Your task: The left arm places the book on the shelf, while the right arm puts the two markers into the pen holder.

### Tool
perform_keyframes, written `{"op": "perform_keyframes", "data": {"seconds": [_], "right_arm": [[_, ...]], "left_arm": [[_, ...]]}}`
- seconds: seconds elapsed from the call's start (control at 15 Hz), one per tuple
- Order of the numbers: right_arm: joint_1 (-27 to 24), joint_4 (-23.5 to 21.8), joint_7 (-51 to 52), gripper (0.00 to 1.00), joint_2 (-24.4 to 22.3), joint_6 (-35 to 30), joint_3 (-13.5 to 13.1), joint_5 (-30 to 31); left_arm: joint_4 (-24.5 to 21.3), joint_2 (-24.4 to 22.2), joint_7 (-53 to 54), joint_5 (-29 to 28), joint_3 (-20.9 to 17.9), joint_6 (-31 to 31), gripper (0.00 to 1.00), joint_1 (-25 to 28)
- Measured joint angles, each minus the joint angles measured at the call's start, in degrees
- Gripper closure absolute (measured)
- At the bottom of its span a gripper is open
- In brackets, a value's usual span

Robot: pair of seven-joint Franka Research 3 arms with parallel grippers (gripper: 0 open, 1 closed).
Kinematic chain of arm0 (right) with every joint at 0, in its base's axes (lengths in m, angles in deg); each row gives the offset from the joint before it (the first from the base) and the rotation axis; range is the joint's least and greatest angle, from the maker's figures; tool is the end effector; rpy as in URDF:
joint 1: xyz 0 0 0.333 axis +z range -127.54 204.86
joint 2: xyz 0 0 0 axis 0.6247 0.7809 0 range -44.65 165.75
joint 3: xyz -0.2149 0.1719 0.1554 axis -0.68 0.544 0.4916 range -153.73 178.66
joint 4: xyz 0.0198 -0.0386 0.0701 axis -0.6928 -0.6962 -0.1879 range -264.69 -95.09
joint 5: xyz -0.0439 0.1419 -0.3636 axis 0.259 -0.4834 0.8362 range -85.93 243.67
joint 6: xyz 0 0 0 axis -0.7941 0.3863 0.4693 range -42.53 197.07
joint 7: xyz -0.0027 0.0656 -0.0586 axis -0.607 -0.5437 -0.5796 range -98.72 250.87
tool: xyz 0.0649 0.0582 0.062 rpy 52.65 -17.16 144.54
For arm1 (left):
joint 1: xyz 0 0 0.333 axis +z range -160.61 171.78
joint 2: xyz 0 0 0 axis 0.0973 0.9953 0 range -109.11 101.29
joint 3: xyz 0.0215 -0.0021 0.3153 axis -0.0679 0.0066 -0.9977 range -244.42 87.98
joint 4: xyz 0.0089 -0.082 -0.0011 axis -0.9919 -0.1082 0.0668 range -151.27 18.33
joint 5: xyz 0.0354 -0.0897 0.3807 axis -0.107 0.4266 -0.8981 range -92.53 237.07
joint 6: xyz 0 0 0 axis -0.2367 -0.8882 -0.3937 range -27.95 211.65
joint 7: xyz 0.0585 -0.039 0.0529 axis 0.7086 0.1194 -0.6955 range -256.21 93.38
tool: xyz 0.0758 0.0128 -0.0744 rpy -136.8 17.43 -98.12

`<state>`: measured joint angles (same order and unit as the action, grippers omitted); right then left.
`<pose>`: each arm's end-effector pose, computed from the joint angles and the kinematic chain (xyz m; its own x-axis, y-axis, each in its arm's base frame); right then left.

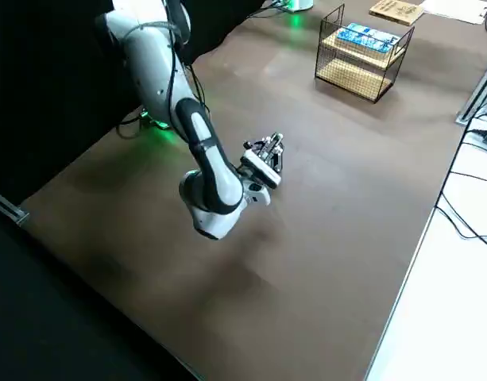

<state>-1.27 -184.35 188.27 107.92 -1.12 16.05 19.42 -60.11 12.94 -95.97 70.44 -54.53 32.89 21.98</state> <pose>0.5132 -0.2390 0.1626 0.5761 -0.0586 0.8153 0.8174 0.0479 -0.5741 0.6135 -0.0454 0.4985 0.9572 0.1185 -0.2641 0.1282 -0.9916 0.0197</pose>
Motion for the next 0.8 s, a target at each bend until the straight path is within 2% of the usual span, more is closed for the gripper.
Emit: {"op": "perform_keyframes", "data": {"seconds": [0.13, 0.27, 0.47, 0.8], "right_arm": [[-0.1, 0.0, 0.9, 0.82, 0.5, -0.1, 0.0, -0.1], [-0.1, 0.1, 0.9, 0.82, 0.5, -0.1, 0.0, -0.1], [-0.1, 0.3, 1.0, 0.67, 0.5, -0.1, 0.0, -0.2], [-0.2, 0.8, -1.6, 0.6, -0.4, -0.2, 0.0, -0.2]], "left_arm": [[0.1, -5.0, 0.8, 0.1, -10.9, -0.6, 0.0, -9.1], [-0.2, -8.4, 1.2, 0.8, -16.0, -0.8, 0.0, -14.1], [-2.7, -11.5, 1.2, 0.9, -16.8, 1.9, 0.0, -15.8], [-5.6, -13.0, 4.0, -1.7, -16.0, 4.4, 0.0, -16.2]]}}
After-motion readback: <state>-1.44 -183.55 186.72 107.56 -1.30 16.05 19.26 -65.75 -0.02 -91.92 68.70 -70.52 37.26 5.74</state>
